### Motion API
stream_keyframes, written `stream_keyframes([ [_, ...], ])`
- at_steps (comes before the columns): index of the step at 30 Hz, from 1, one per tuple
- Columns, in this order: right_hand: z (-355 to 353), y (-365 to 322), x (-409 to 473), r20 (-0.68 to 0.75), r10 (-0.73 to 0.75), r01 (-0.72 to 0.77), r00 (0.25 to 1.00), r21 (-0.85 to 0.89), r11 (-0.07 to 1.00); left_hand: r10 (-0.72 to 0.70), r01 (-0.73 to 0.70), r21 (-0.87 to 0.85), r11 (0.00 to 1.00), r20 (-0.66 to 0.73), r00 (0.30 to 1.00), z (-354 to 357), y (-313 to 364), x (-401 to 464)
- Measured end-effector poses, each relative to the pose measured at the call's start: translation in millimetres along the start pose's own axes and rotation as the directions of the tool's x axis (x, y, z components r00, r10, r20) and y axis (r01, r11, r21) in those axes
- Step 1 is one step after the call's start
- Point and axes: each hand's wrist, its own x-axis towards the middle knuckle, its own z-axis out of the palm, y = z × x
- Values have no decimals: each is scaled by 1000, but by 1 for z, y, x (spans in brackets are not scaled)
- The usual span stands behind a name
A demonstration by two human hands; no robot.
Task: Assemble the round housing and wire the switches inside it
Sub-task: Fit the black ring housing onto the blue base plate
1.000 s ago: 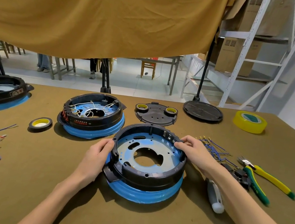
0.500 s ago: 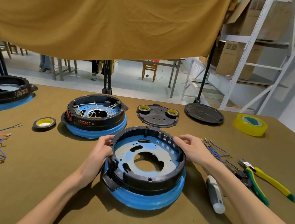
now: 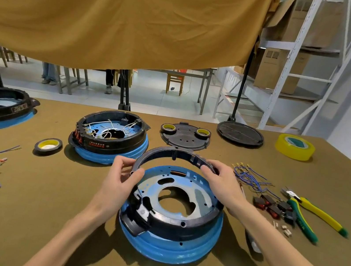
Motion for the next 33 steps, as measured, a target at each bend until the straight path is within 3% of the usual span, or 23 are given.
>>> stream_keyframes([
  [3, 2, -2, -5, -20, 46, -44, 999, 85, 995, 9, 0, 87, 996, -103, 995, -2, 0, 5],
  [9, -1, -6, -8, 90, 76, -80, 993, 48, 996, -51, 56, 228, 972, -29, 998, -2, -1, 9],
  [12, -4, -7, -10, 84, 59, -64, 995, 55, 996, -87, 83, 194, 977, 14, 996, -1, 1, 6],
  [16, -15, -8, -16, -9, -87, 87, 996, 44, 995, -40, 39, 15, 999, 45, 998, -2, 7, 3],
  [19, -22, -7, -21, 20, -129, 128, 991, 22, 991, -70, 69, 34, 997, 53, 996, 0, 7, 3],
  [22, -26, -1, -28, 61, -97, 98, 993, -13, 995, -124, 109, 94, 990, 175, 977, 5, 6, -1],
  [26, -34, 2, -33, 112, -24, 35, 993, -91, 995, -117, 58, 182, 982, 329, 937, 10, 9, -7],
  [29, -39, 0, -31, 98, 17, 0, 995, -171, 985, -127, 54, 211, 976, 348, 929, 12, 12, -9],
  [33, -41, -2, -35, 175, 204, -112, 963, -426, 898, -130, 58, 196, 979, 375, 918, 11, 14, -12],
])
